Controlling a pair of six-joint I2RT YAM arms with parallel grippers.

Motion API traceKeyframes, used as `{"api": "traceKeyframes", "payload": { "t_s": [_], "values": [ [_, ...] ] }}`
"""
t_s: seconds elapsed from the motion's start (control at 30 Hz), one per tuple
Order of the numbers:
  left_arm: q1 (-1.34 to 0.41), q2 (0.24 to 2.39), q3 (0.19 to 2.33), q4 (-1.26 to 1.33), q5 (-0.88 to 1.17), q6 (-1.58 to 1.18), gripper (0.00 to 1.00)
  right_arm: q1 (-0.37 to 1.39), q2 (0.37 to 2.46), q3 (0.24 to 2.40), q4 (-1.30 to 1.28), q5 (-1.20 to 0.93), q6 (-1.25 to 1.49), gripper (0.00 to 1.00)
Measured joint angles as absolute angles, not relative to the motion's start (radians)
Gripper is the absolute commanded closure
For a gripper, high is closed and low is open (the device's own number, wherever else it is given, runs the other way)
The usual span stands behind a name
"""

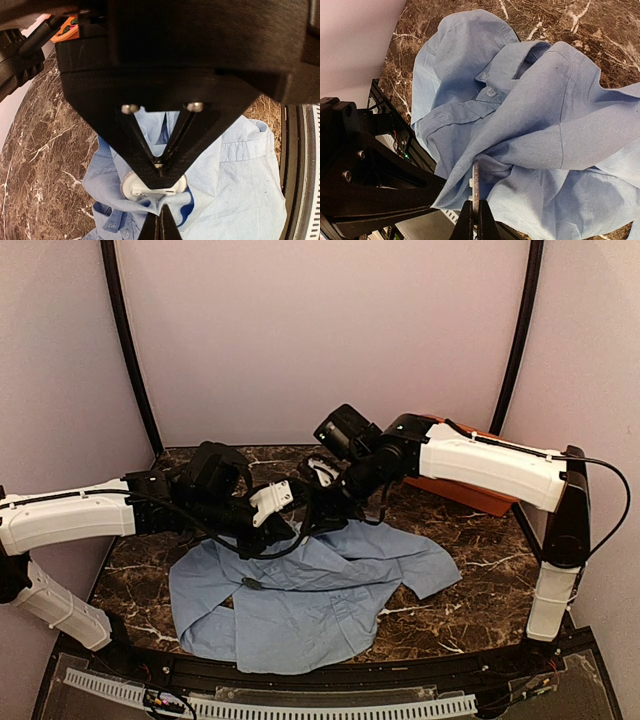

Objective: Pin the brooch onto the clothing
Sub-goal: Cross the clothing with brooches over the flattened clothing.

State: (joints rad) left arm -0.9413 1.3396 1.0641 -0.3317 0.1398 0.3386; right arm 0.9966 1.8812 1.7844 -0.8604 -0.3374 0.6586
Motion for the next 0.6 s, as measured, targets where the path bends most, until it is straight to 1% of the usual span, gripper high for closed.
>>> {"api": "traceKeyframes", "payload": {
  "t_s": [0.6],
  "values": [
    [-0.947, 1.341, 1.064, -0.339, 0.137, 0.347, 0.99, 1.002, 1.88, 1.773, -0.86, -0.394, 0.579, 1.0]
  ]
}}
